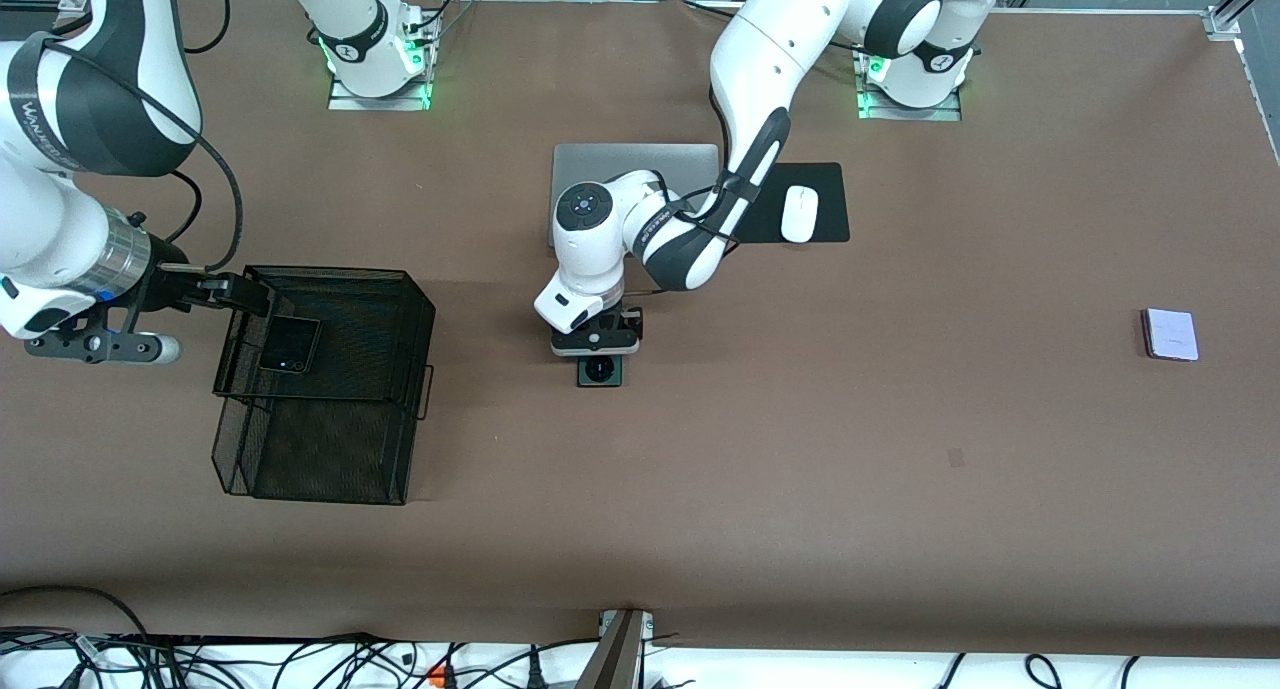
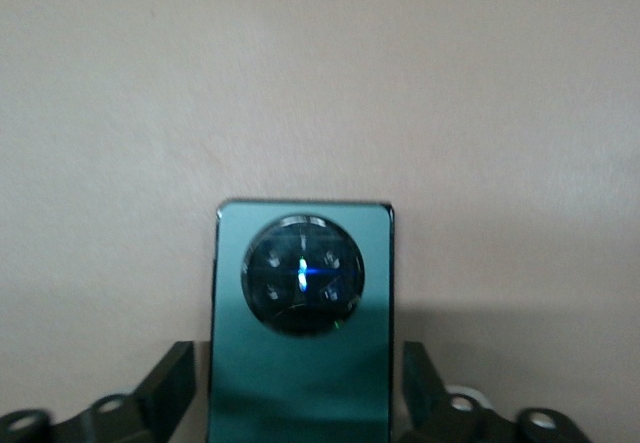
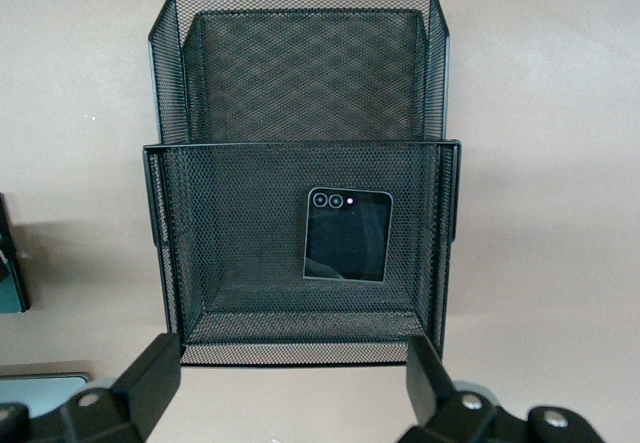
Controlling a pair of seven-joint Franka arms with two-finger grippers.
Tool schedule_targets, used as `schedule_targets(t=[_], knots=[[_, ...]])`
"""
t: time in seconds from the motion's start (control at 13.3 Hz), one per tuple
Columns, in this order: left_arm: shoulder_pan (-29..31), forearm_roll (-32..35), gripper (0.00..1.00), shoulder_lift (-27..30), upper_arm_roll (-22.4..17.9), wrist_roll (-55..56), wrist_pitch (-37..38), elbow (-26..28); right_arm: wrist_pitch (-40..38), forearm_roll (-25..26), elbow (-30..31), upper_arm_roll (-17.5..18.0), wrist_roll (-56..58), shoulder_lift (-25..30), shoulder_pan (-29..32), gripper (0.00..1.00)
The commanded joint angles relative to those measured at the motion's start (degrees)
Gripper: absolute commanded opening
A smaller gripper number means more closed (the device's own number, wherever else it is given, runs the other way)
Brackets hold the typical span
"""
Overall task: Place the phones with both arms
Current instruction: 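Set the green phone beside the laptop with the left gripper and release, then grasp the green phone with the right gripper while the left gripper grasps the white phone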
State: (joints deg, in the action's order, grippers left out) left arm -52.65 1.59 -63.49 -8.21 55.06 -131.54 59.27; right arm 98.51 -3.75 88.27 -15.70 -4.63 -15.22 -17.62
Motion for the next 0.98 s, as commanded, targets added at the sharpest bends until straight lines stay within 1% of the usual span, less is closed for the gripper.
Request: schedule_targets(t=[0.0, 0.23, 0.3, 0.38, 0.45, 0.6, 0.83, 0.9], knots=[[0.3, 1.3, 1.00, 1.2, -1.7, 0.1, 1.8, -2.0, -1.1, -0.9, -0.3, 0.2, -0.9, 0.5, 0.0, 1.00], [4.5, 0.8, 1.00, 6.4, -1.6, -2.9, 9.4, -1.6, -1.0, -0.9, -0.4, 0.4, -1.1, 0.3, -0.1, 1.00], [6.2, 0.5, 1.00, 9.1, -1.2, -4.8, 11.9, 0.3, -0.9, -1.0, -0.5, 1.7, -1.2, 0.2, 0.0, 1.00], [6.9, 0.5, 1.00, 12.0, -1.2, -5.7, 14.0, 4.1, -0.4, -1.0, -0.5, 3.3, -2.1, 0.0, -0.1, 1.00], [8.4, 0.5, 1.00, 15.7, -1.2, -7.8, 14.6, 8.8, -0.2, -1.1, -0.5, 5.1, -5.4, -0.1, -0.3, 1.00], [11.5, 0.5, 1.00, 22.9, -1.2, -15.2, 14.6, 17.8, 1.0, -0.9, -1.0, 9.9, -13.2, -1.6, -1.2, 1.00], [17.7, 0.5, 1.00, 32.8, -1.1, -26.7, 14.6, 29.4, 6.4, -0.8, -2.8, 16.3, -18.3, -6.0, -2.6, 1.00], [19.8, 0.5, 1.00, 35.1, -1.1, -30.2, 14.6, 32.4, 9.9, -0.8, -2.9, 17.0, -21.1, -7.9, -4.0, 1.00]])
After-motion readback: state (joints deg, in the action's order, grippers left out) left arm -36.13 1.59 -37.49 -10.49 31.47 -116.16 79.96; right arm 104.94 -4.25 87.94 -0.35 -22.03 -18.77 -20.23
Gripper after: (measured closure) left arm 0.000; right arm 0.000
